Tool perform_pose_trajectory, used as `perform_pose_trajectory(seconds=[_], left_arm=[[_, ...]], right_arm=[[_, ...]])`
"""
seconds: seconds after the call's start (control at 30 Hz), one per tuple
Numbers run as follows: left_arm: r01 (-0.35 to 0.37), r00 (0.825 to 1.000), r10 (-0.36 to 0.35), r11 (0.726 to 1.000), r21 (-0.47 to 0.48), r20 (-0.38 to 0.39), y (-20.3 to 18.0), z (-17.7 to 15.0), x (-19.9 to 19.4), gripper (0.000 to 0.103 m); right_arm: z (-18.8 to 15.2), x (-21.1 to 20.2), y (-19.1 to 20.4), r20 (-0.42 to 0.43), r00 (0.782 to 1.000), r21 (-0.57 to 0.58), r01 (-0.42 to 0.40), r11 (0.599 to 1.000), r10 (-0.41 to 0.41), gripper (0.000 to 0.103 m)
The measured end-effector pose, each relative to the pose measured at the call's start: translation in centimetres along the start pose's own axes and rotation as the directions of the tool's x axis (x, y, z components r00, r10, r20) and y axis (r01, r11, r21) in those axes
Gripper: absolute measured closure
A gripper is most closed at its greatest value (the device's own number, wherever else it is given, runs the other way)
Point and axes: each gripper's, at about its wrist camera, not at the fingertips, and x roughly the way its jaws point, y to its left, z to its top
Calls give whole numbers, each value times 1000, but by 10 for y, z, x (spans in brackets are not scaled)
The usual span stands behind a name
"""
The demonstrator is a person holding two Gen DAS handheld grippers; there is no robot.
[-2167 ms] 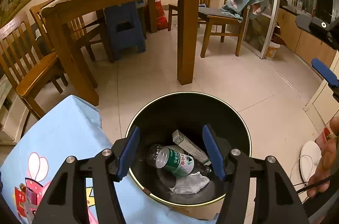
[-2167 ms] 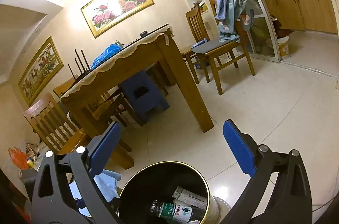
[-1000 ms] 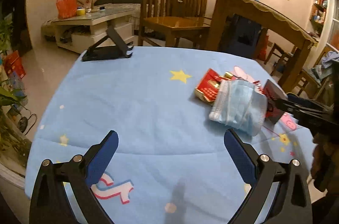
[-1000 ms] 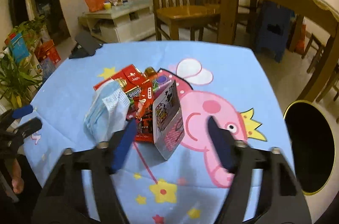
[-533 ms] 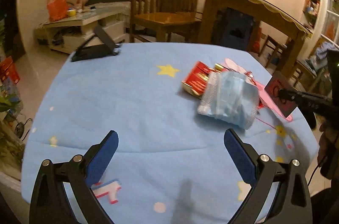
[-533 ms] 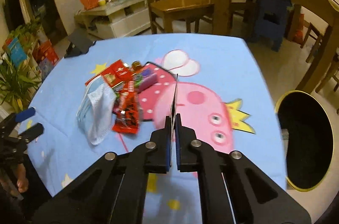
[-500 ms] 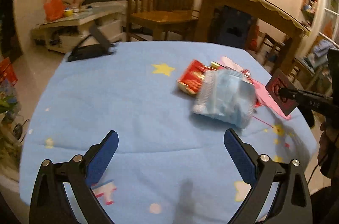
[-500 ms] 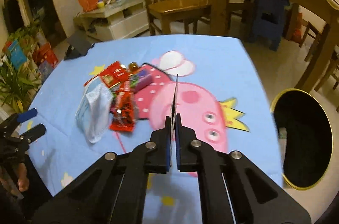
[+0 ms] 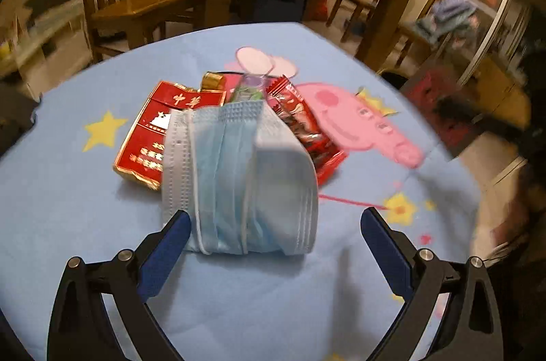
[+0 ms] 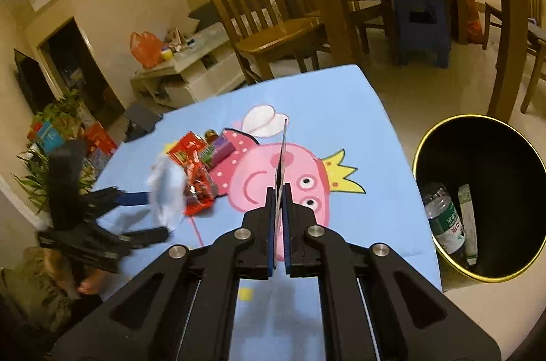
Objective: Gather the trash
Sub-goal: 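Grasp the blue face mask with the left tool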
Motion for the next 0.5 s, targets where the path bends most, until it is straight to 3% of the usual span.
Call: perform_pose_trajectory(seconds=[0.07,0.13,0.2,0.23,0.33,0.5], left_arm=[[-48,999,48,999,1,8,1,-1,2,14],[-101,995,101,995,-23,24,4,-3,-1,35],[-174,984,175,984,-35,25,7,-4,-2,76],[-204,978,205,977,-54,19,11,-7,-5,85],[-155,987,158,978,-137,10,24,-16,-18,90],[-138,988,150,969,-204,45,31,-34,-53,91]], right_arm=[[1,-4,1,13,1000,1,-10,1000,10,99],[3,-8,0,26,999,13,-22,1000,22,99],[5,-11,0,36,999,21,-27,999,26,99],[6,-13,-1,41,999,26,-28,999,27,98],[5,-17,-2,52,998,44,-33,999,30,98],[5,-21,-5,65,998,64,-29,998,25,98]])
